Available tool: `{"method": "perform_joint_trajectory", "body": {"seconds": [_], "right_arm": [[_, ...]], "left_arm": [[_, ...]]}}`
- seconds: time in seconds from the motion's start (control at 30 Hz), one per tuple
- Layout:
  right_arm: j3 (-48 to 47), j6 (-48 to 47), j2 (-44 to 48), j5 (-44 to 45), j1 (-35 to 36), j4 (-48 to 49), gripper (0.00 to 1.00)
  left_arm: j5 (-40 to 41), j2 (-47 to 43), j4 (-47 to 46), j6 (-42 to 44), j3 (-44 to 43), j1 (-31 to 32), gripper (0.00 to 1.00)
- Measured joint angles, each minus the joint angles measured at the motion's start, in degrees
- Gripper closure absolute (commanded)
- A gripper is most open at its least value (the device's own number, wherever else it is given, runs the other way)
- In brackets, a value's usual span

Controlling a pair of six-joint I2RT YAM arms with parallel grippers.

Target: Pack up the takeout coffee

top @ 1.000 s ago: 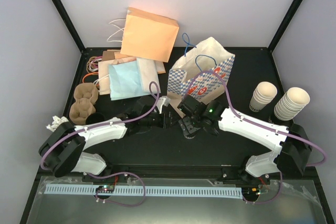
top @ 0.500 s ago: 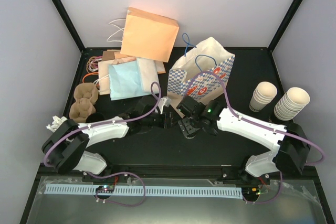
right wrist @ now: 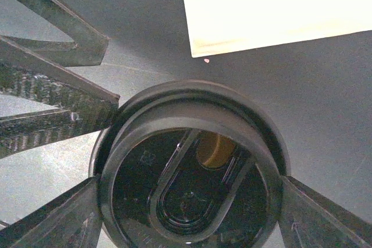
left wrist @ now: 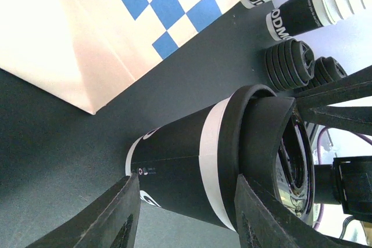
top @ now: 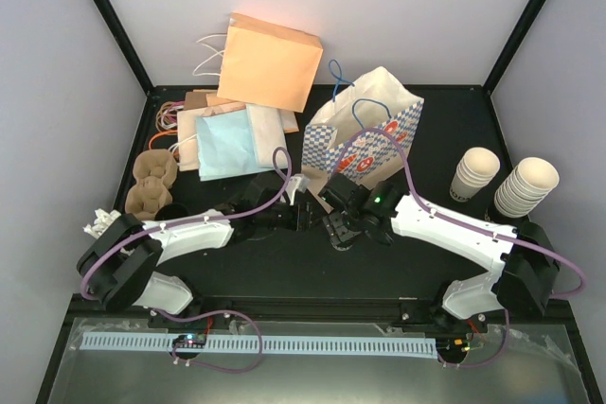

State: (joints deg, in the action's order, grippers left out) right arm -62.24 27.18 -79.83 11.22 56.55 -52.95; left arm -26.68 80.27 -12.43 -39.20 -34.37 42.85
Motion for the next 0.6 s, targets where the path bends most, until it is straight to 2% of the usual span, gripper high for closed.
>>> {"method": "perform_joint_trajectory", "body": {"seconds": [0.17,0.37,0.6], "right_arm": [[0.55,-1.46,0.44,-1.03,0.0,0.94,0.24],[4.9,-9.03,5.53,-9.68,0.09,5.01,0.27],[3.48,-15.21,3.41,-11.58,1.55,5.07,0.32]], "left_arm": [[0.7,-1.51,1.44,0.63,0.0,-0.02,0.51],[-0.28,-8.13,3.69,1.03,-0.11,-3.15,0.5],[-2.6,-9.44,4.85,0.94,0.0,-5.03,0.51]]}}
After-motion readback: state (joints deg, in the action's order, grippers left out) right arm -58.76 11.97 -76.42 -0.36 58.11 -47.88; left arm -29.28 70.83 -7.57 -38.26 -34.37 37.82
